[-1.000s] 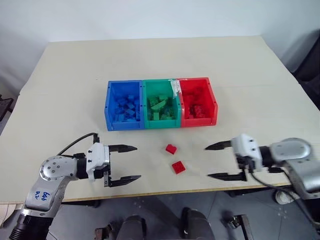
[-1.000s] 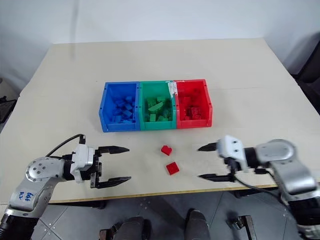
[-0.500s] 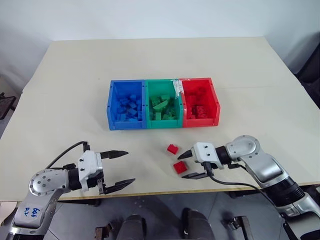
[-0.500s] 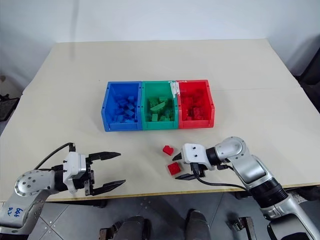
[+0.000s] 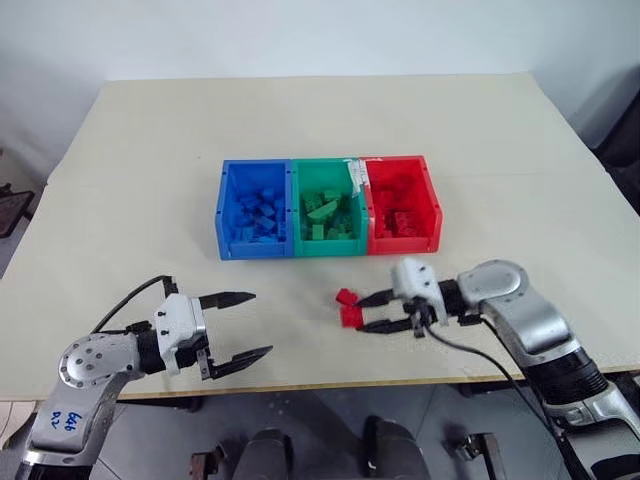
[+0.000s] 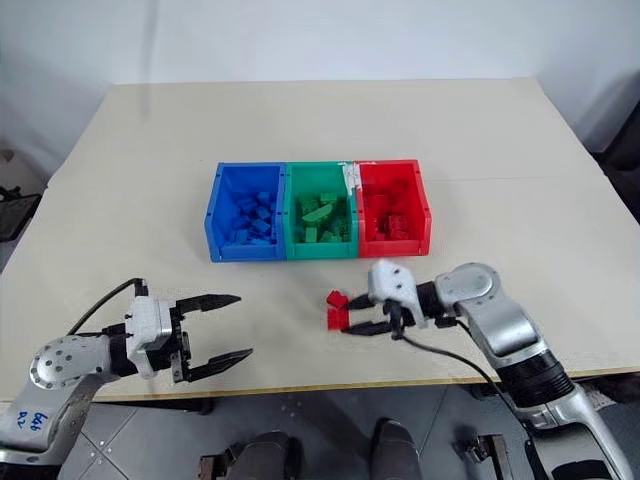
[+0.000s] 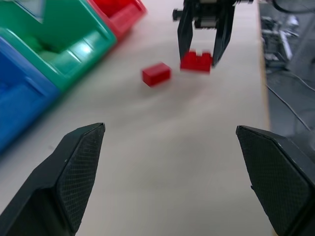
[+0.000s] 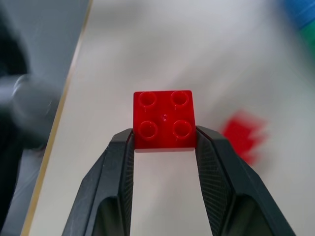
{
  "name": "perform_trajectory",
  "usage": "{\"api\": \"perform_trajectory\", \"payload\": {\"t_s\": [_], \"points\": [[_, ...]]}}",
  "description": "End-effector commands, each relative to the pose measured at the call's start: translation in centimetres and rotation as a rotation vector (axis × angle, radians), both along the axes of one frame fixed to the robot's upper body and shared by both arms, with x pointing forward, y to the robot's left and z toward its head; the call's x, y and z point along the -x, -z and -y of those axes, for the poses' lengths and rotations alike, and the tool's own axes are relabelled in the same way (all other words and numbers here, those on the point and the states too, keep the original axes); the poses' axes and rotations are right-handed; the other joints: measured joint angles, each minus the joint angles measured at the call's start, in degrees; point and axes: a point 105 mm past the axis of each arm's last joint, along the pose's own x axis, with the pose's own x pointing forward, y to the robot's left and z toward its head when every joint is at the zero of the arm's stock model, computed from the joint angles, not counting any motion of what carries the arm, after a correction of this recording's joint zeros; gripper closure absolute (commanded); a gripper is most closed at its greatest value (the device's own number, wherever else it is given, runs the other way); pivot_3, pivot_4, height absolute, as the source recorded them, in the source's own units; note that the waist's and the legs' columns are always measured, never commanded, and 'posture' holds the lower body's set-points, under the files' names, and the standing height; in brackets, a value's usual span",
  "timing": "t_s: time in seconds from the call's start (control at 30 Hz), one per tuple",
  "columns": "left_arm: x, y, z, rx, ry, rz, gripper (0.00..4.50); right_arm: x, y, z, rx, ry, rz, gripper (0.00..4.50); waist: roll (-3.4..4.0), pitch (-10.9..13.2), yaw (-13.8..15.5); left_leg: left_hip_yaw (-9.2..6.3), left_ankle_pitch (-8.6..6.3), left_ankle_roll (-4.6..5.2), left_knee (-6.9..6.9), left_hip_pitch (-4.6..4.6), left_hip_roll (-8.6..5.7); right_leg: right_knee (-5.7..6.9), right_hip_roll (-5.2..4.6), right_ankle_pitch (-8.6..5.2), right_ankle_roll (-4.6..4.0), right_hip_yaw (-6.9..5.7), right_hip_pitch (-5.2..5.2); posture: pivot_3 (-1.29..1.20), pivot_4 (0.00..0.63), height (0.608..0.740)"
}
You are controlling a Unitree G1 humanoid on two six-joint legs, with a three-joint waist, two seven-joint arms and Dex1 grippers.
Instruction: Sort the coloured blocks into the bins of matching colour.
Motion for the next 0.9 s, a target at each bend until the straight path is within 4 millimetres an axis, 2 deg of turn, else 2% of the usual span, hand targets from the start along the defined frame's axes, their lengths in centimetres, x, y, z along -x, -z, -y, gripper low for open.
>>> {"api": "perform_trajectory", "payload": {"t_s": [0.03, 0.1, 0.17, 0.33, 0.43, 0.53, 0.63, 0.7, 0.8, 0.9], "points": [[-1.0, -1.8, 0.0, 0.083, -0.04, 0.047, 0.0, -3.1, -5.5, 1.9, -0.192, 0.225, 0.108, 3.1, 0.0, 0.0, -0.1, 0.0, 0.0, 0.0, 0.0, 0.0, 0.0, 0.01, 0.0, 0.0, 0.0, 0.0, 0.0, 0.0, 0.15, 0.74], [-1.7, -2.2, -0.1, 0.112, -0.059, 0.055, 0.0, -6.1, -7.2, 3.5, -0.228, 0.407, 0.188, 3.1, 0.0, 0.0, -0.2, 0.01, 0.0, 0.0, 0.0, 0.01, 0.0, 0.04, 0.01, 0.01, -0.02, 0.0, -0.02, 0.0, 0.15, 0.74], [-2.2, -2.4, -0.3, 0.121, -0.073, 0.06, 0.0, -8.4, -7.7, 4.6, -0.227, 0.53, 0.216, 3.1, 0.01, 0.0, -0.3, 0.02, 0.0, -0.01, 0.0, 0.05, 0.0, 0.12, 0.0, 0.01, -0.02, 0.01, -0.02, 0.0, 0.15, 0.74], [-2.9, -2.3, -0.4, 0.101, -0.082, 0.071, 0.0, -11.6, -7.3, 5.5, -0.176, 0.655, 0.234, 3.1, 0.01, 0.0, -0.8, 0.03, 0.0, -0.01, -0.13, 0.03, 0.0, 0.13, 0.0, 0.01, -0.02, -0.06, -0.1, 0.0, 0.15, 0.74], [-2.9, -2.3, -0.5, 0.097, -0.081, 0.073, 0.0, -11.9, -7.4, 4.9, -0.187, 0.63, 0.213, 2.09, 0.01, 0.0, -1.3, 0.02, 0.01, -0.01, -0.13, -0.02, 0.0, 0.11, 0.0, 0.01, -0.01, -0.09, -0.13, 0.0, 0.15, 0.74], [-2.9, -2.2, -0.6, 0.098, -0.085, 0.061, 0.0, -11.4, -7.6, 4.7, -0.192, 0.596, 0.224, 1.07, 0.02, 0.0, -1.8, 0.0, 0.01, -0.01, -0.14, -0.02, 0.01, 0.12, 0.0, 0.01, -0.01, -0.11, -0.13, 0.0, 0.15, 0.74], [-2.6, -2.0, -0.7, 0.104, -0.066, 0.023, 0.0, -9.6, -7.5, 5.8, -0.202, 0.547, 0.27, 0.05, 0.01, 0.0, -1.7, 0.0, 0.01, -0.01, -0.15, -0.01, 0.01, 0.13, 0.0, 0.01, -0.01, -0.11, -0.13, 0.0, 0.15, 0.74], [-2.6, -2.0, -0.7, 0.087, -0.054, 0.024, 0.0, -7.9, -7.2, 6.5, -0.197, 0.493, 0.291, 0.05, 0.01, 0.0, -1.3, -0.05, 0.0, -0.01, -0.15, -0.03, 0.01, 0.13, -0.01, 0.02, 0.0, -0.15, -0.13, 0.0, 0.15, 0.74], [-2.4, -1.4, -0.6, 0.037, -0.004, 0.014, 0.0, -4.9, -6.6, 8.7, -0.193, 0.443, 0.29, 0.05, 0.01, 0.0, -0.9, -0.02, 0.0, -0.01, -0.12, -0.08, 0.01, 0.06, -0.02, 0.03, 0.02, -0.15, -0.12, 0.0, 0.15, 0.74], [-2.5, -1.3, -0.4, 0.028, 0.026, 0.014, 0.0, -2.5, -5.3, 10.6, -0.12, 0.42, 0.278, 0.05, 0.01, 0.0, -0.5, 0.02, 0.0, -0.01, -0.12, -0.06, 0.01, 0.04, -0.01, 0.03, 0.02, -0.14, -0.11, 0.0, 0.15, 0.74]]}}
